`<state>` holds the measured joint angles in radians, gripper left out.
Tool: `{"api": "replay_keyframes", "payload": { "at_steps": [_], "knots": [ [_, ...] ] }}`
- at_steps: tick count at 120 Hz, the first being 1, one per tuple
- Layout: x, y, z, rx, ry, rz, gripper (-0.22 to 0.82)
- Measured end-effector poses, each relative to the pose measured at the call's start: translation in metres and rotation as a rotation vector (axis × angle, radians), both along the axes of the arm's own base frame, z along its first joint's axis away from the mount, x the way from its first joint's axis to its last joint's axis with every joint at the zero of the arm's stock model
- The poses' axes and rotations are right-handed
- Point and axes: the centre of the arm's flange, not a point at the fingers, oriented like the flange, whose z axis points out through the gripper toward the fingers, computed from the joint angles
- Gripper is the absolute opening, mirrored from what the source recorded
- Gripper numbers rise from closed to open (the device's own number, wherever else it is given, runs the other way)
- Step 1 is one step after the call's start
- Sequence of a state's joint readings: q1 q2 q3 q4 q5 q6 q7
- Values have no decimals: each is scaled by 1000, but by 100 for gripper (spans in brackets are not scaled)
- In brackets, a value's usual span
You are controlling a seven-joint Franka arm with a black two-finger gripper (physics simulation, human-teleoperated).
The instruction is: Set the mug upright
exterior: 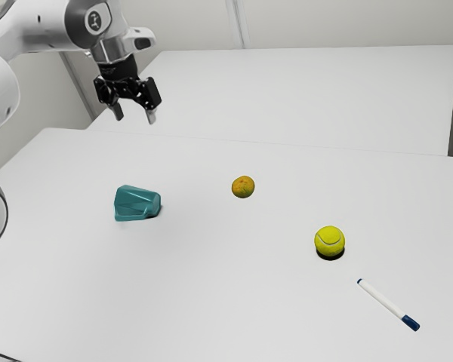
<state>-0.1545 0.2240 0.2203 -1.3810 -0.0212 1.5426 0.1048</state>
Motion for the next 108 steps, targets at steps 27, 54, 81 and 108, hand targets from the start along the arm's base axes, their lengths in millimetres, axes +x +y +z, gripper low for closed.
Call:
{"api": "replay_keyframes", "payload": {
  "at_steps": [27,54,81,108],
  "knots": [
    [-1,3,9,0,-7,5,60],
    [-20,42,-26,-98,85,96,60],
    [-60,133,-96,-237,181,237,60],
    [-62,151,-140,-272,145,166,60]
  ]
}}
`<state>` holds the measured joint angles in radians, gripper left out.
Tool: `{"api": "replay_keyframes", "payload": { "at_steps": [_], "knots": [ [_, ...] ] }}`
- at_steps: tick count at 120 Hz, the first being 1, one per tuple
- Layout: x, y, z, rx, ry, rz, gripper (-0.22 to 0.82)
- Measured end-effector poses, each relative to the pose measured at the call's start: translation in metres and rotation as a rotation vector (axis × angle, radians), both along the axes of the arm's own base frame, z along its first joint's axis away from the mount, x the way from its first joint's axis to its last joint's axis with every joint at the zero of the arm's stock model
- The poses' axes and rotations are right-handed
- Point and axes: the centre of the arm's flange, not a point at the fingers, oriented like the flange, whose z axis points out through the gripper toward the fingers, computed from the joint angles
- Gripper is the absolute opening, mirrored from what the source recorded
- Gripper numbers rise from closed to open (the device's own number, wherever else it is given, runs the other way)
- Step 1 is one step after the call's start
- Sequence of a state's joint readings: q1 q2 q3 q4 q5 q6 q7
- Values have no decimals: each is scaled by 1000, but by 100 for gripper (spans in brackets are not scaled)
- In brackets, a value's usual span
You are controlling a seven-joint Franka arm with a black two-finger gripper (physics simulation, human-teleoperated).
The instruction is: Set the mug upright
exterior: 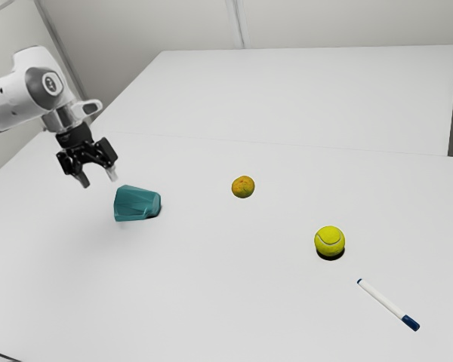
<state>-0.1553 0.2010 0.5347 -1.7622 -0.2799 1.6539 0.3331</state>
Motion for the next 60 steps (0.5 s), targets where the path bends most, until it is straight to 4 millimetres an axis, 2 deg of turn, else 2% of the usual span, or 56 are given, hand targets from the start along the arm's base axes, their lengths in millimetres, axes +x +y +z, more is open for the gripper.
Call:
{"api": "replay_keyframes", "payload": {
  "at_steps": [37,60],
  "knots": [
    [28,17,-56,-43,-147,-67,60],
    [39,37,-67,-69,-235,-83,60]
  ]
}}
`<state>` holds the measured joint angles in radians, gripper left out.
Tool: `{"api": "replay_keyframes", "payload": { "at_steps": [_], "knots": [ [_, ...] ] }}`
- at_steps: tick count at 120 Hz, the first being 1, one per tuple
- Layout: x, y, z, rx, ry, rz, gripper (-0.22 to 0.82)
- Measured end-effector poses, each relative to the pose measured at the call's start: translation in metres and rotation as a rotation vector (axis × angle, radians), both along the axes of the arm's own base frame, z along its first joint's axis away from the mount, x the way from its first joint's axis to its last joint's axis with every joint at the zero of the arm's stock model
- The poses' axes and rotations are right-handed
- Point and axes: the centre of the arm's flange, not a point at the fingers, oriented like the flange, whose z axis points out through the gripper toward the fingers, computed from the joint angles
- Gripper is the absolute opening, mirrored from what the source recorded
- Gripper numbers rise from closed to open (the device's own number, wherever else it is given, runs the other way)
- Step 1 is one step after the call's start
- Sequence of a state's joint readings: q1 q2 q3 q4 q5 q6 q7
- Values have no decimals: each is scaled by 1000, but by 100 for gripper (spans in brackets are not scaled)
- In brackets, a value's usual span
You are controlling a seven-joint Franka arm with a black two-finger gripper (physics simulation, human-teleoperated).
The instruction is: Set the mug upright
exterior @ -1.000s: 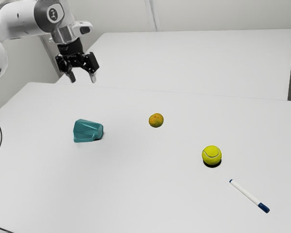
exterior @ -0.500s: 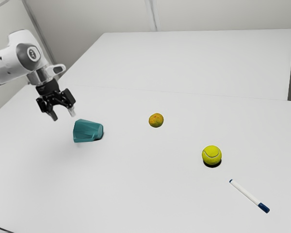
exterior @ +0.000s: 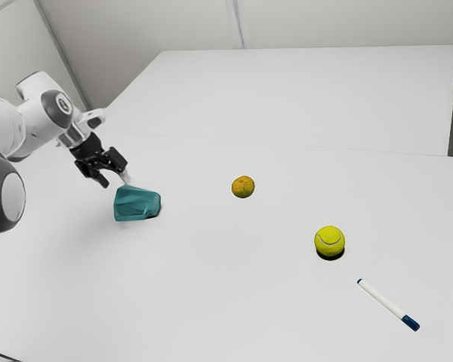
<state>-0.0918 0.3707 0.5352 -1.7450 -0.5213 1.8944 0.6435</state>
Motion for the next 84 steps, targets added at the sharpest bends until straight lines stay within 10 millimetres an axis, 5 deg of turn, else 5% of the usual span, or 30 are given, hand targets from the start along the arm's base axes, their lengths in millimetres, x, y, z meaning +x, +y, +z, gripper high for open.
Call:
{"api": "replay_keyframes", "payload": {
  "at_steps": [35,84],
  "knots": [
    [-5,25,-21,-66,-74,-22,60],
    [-10,33,-49,-188,-176,-53,60]
  ]
}}
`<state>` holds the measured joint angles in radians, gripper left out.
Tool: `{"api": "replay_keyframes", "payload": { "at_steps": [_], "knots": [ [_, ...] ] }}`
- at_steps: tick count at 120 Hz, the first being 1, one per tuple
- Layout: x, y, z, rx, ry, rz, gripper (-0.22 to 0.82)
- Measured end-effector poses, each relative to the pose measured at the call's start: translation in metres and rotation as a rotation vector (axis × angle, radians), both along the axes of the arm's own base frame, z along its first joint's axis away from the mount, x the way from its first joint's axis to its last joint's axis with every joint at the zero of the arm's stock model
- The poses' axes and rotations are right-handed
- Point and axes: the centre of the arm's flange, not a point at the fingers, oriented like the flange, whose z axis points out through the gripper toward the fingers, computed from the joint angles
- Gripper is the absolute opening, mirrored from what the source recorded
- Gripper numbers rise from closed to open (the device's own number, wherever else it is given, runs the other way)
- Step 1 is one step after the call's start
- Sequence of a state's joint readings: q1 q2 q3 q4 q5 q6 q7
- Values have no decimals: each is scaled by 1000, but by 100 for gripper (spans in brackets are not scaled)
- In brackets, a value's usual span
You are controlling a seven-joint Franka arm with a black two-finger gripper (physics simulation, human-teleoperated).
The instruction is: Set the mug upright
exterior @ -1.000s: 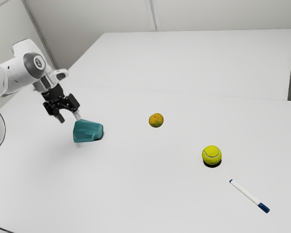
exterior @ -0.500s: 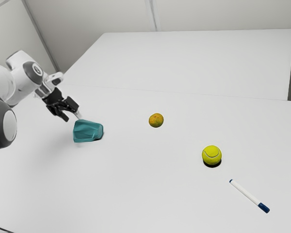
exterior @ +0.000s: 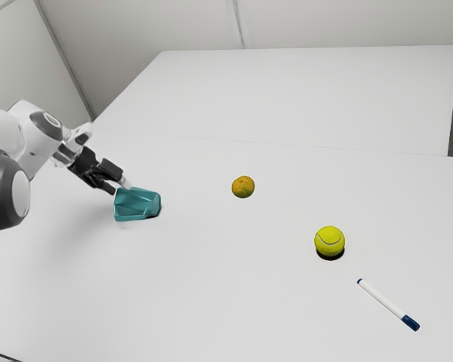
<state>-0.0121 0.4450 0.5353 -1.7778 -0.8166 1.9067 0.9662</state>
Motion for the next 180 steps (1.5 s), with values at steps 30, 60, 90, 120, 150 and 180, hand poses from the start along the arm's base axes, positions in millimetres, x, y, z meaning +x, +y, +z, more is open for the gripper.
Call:
{"api": "replay_keyframes", "payload": {
  "at_steps": [30,60,90,120,150,180],
  "knots": [
    [-8,0,-21,-75,-17,-11,60],
    [-15,2,-34,-164,-33,-6,60],
    [-27,7,-39,-265,-47,8,60],
    [-35,11,-37,-330,-60,5,60],
    [-39,8,-39,-373,-69,-1,57],
    [-39,6,-43,-388,-74,-3,42]
  ]
}}
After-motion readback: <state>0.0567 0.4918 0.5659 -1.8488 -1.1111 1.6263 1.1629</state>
